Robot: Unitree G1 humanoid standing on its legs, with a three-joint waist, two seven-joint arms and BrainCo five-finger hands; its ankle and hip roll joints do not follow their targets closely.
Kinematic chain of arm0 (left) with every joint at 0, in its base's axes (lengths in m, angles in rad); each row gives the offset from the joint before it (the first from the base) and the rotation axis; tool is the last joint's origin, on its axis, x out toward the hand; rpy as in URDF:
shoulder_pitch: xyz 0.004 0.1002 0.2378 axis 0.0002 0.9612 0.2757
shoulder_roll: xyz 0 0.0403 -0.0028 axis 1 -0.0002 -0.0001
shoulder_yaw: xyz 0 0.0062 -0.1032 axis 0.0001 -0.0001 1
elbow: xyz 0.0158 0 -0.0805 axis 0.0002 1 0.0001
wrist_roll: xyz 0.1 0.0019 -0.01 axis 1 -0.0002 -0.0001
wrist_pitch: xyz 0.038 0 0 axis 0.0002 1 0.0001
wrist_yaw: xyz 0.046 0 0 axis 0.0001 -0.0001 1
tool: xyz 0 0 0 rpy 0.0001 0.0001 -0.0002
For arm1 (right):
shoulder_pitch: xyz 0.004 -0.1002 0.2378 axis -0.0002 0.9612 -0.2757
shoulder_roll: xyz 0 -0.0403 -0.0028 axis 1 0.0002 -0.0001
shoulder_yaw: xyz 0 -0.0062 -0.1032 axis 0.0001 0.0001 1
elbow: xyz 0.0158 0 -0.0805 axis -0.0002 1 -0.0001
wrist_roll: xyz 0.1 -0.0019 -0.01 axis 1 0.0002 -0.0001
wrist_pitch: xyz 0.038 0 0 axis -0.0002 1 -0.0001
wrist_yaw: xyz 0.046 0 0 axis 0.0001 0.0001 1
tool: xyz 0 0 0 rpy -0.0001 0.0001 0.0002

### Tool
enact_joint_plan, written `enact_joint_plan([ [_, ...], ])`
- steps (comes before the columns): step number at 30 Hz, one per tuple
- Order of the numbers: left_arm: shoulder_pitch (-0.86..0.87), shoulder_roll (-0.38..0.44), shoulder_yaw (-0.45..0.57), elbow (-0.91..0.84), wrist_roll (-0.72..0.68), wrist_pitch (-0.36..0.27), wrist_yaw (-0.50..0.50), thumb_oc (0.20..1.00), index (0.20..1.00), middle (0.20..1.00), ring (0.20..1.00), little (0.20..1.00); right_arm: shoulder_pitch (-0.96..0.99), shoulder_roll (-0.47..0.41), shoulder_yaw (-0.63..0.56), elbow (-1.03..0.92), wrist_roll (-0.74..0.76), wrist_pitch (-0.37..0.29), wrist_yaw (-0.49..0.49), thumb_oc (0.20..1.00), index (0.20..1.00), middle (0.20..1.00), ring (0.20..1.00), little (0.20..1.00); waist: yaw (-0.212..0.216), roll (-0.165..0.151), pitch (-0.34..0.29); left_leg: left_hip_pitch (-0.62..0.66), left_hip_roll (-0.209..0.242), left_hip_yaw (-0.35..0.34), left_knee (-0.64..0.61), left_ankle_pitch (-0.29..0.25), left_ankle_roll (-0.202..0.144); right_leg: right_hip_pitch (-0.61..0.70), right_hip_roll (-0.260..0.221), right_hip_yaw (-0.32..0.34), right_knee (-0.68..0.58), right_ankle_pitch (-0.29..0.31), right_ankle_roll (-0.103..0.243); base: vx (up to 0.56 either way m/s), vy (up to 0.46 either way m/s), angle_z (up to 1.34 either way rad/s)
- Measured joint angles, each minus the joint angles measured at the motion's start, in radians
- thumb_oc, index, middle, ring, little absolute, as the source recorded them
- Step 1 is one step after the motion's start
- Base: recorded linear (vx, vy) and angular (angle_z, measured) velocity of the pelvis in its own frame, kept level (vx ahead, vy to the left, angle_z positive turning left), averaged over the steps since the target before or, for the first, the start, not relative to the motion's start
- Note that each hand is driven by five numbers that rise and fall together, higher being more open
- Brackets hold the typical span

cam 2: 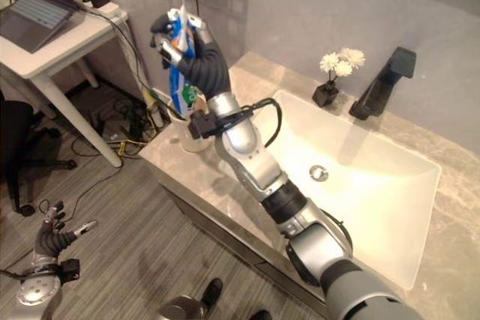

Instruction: Put brush and paste in cup on sink, flatten towel.

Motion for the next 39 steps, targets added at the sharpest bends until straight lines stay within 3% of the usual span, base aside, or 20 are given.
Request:
enact_joint_plan([
  [10,-0.002,0.0,-0.002,0.0,0.018,0.0,0.0,1.0,1.0,1.0,1.0,1.0,0.007,0.006,0.008,0.001,0.0,0.009,0.001,0.2,0.2,0.2,0.2,0.2,0.0,-0.002,0.001,-0.001,-0.002,0.001,-0.001,0.0,0.0,-0.002,-0.002,0.001,0.0,0.0,0.0,0.0,0.003,0.0],
  [20,0.0,0.0,-0.003,0.0,0.018,0.0,0.0,1.0,1.0,1.0,1.0,1.0,0.004,0.007,0.03,0.011,-0.038,0.027,0.003,0.2,0.2,0.2,0.2,0.2,0.0,-0.04,0.009,-0.007,-0.002,0.001,0.0,0.0,0.0,-0.008,-0.002,0.001,0.0,0.0,0.001,0.0,0.0,0.0],
  [33,-0.001,0.001,-0.018,-0.002,0.014,0.0,-0.019,1.0,1.0,1.0,1.0,1.0,0.002,0.036,0.037,0.158,-0.038,0.038,-0.009,0.2,0.2,0.2,0.2,0.2,0.002,-0.04,0.011,-0.017,-0.003,-0.002,0.003,0.0,0.0,-0.016,-0.002,-0.001,-0.001,0.0,0.001,0.0,0.0,0.0],
  [34,-0.001,0.001,-0.021,-0.002,0.014,0.0,-0.019,1.0,1.0,1.0,1.0,1.0,0.002,0.036,0.037,0.16,-0.038,0.04,-0.011,0.256,0.256,0.256,0.256,0.256,0.002,-0.039,0.012,-0.017,-0.003,-0.002,0.003,0.0,0.0,-0.016,-0.002,-0.001,-0.001,0.0,0.001,0.0,0.0,0.0],
  [35,0.0,0.001,-0.024,-0.002,0.014,0.0,-0.02,1.0,1.0,1.0,1.0,1.0,0.002,0.036,0.037,0.16,-0.038,0.04,-0.014,0.413,0.413,0.413,0.413,0.413,0.002,-0.039,0.013,-0.017,-0.003,-0.002,0.003,0.0,0.0,-0.016,-0.002,-0.001,-0.001,0.0,0.001,0.0,0.0,0.0],
  [36,-0.001,0.001,-0.025,-0.002,0.014,0.0,-0.021,1.0,1.0,1.0,1.0,1.0,0.002,0.035,0.037,0.16,-0.038,0.04,-0.015,1.0,1.0,1.0,1.0,1.0,0.001,-0.038,0.013,-0.017,-0.003,-0.001,0.003,0.0,0.0,-0.016,-0.002,-0.001,-0.001,0.0,0.001,0.0,0.0,0.0],
  [39,-0.001,0.001,-0.025,-0.002,0.013,0.0,-0.021,1.0,1.0,1.0,1.0,1.0,0.002,0.036,0.037,0.16,-0.038,0.041,-0.015,1.0,1.0,1.0,1.0,1.0,0.002,-0.032,0.018,-0.017,-0.003,-0.001,0.003,0.0,0.0,-0.016,-0.002,-0.001,-0.001,0.0,0.001,0.0,0.0,0.0],
])
